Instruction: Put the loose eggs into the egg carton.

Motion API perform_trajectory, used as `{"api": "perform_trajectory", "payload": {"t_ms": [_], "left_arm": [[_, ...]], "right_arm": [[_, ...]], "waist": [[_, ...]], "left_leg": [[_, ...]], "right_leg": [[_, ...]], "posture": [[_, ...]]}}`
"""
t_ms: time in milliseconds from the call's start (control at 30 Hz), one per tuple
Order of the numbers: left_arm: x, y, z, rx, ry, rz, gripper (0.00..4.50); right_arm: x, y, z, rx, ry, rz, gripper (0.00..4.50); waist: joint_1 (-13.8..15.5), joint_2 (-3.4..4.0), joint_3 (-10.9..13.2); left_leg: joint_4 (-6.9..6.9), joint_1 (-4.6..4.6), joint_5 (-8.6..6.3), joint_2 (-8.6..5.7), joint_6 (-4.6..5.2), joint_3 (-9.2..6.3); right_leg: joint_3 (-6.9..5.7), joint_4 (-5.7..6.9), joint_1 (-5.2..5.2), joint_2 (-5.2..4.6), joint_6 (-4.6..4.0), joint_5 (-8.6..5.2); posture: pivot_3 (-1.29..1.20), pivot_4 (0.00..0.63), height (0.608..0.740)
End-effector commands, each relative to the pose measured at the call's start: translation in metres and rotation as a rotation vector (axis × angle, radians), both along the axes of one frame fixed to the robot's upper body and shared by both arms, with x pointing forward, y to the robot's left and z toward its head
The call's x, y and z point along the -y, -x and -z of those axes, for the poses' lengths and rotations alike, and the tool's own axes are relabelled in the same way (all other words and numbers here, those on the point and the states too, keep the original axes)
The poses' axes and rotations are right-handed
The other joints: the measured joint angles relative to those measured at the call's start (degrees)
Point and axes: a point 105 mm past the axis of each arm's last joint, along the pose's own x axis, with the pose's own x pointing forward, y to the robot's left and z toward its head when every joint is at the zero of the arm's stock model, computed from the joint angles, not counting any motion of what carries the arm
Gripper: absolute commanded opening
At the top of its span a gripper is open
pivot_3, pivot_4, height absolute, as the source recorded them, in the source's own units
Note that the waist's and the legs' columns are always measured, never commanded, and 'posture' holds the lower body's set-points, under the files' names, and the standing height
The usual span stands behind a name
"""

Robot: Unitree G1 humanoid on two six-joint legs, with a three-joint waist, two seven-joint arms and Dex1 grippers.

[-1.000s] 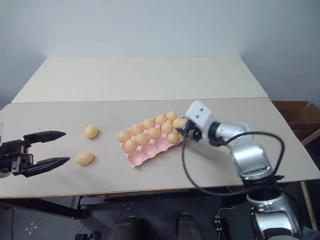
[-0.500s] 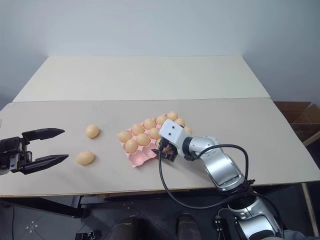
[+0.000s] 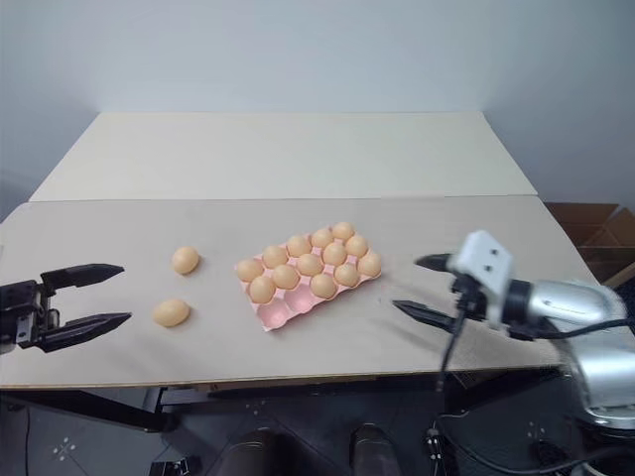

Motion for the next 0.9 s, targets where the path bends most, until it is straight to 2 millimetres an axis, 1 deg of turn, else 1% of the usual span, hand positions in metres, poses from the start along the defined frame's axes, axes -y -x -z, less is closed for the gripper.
{"api": "perform_trajectory", "payload": {"t_ms": [33,67,133,233,267,333,367,467,533,633,733,800,900], "left_arm": [[-0.003,0.000,-0.003,0.024,0.001,-0.010,4.50],[-0.003,0.000,-0.002,0.024,0.002,-0.012,4.50],[-0.003,0.000,-0.002,0.023,-0.001,-0.010,4.50],[-0.004,-0.002,-0.001,0.024,-0.016,-0.024,4.50],[-0.006,-0.005,0.002,0.029,-0.034,-0.057,4.50],[-0.015,-0.016,0.013,0.021,-0.127,-0.163,4.50],[-0.019,-0.019,0.020,0.018,-0.174,-0.184,4.50],[-0.020,-0.018,0.035,-0.022,-0.232,-0.152,4.50],[-0.018,-0.020,0.049,-0.037,-0.304,-0.109,4.50],[-0.010,-0.035,0.068,-0.045,-0.337,-0.091,4.50],[0.000,-0.050,0.089,-0.036,-0.422,-0.058,4.50],[0.010,-0.063,0.095,-0.009,-0.406,-0.073,4.50],[0.016,-0.070,0.101,-0.022,-0.393,-0.073,4.50]], "right_arm": [[0.024,0.002,-0.002,0.044,0.021,0.011,4.48],[0.028,0.002,0.002,0.040,0.029,0.018,4.48],[0.029,0.000,0.005,0.041,0.035,0.020,4.48],[0.021,-0.003,0.003,0.058,0.021,0.003,4.48],[0.018,-0.003,0.001,0.064,0.015,-0.009,4.48],[0.014,-0.002,-0.003,0.076,0.015,-0.030,4.48],[0.011,-0.002,-0.005,0.080,0.013,-0.042,4.48],[0.007,-0.002,-0.010,0.094,0.012,-0.061,4.48],[0.003,-0.002,-0.014,0.101,0.005,-0.075,4.48],[-0.003,-0.002,-0.017,0.103,-0.014,-0.089,4.48],[-0.005,0.000,-0.017,0.099,-0.004,-0.102,4.48],[-0.005,0.002,-0.017,0.086,-0.018,-0.101,4.48],[-0.006,0.005,-0.016,0.089,-0.008,-0.105,4.48]], "waist": [[-0.34,0.00,0.00],[-0.47,0.00,0.00],[-0.70,0.00,0.00],[-0.73,0.00,0.00],[-0.68,0.00,0.00],[-0.48,0.01,0.00],[-0.44,0.02,0.00],[-0.40,0.01,0.00],[-0.30,0.01,0.00],[0.08,0.01,0.00],[0.63,0.01,0.00],[0.81,0.02,-0.01],[0.88,-0.05,-0.02]], "left_leg": [[0.00,0.00,0.00,0.01,0.00,0.00],[0.00,0.00,0.00,0.01,0.00,0.00],[-0.01,0.00,0.00,0.04,0.00,0.01],[-0.02,0.01,0.00,0.04,0.00,0.02],[-0.02,0.00,0.00,0.05,0.00,0.02],[-0.02,0.00,0.00,0.02,0.00,0.02],[-0.02,0.00,0.00,0.01,0.00,0.01],[-0.02,-0.02,0.00,0.00,0.00,0.02],[-0.02,-0.04,0.00,0.00,0.00,0.02],[-0.02,-0.03,0.00,-0.01,0.00,0.02],[0.00,-0.04,0.00,-0.03,0.00,0.01],[0.00,-0.08,0.00,-0.04,0.00,0.02],[0.01,-0.15,0.00,-0.06,0.00,0.00]], "right_leg": [[0.01,0.01,0.00,0.01,0.00,0.00],[0.02,0.03,-0.01,0.02,0.00,0.00],[0.05,0.05,-0.05,0.05,-0.01,0.00],[0.08,0.07,-0.06,0.05,0.00,0.00],[0.07,0.07,-0.06,0.05,0.00,0.00],[0.07,0.07,-0.07,0.03,0.00,0.00],[0.08,0.06,-0.05,0.01,0.00,0.00],[0.06,0.05,-0.05,0.01,0.00,0.00],[0.05,0.03,-0.06,-0.01,0.00,0.00],[0.05,0.03,-0.06,-0.02,-0.01,0.01],[0.04,0.04,-0.04,-0.03,-0.01,0.02],[0.04,0.01,-0.04,-0.02,0.02,0.04],[0.04,0.00,-0.06,-0.02,0.08,0.08]], "posture": [[0.00,0.150,0.740],[0.00,0.150,0.740],[0.00,0.150,0.740],[0.00,0.150,0.740],[0.00,0.150,0.740],[0.00,0.150,0.740],[0.00,0.150,0.740],[0.00,0.150,0.740],[0.00,0.150,0.740],[0.00,0.150,0.740],[0.00,0.150,0.740],[0.00,0.150,0.740],[0.00,0.150,0.740]]}}
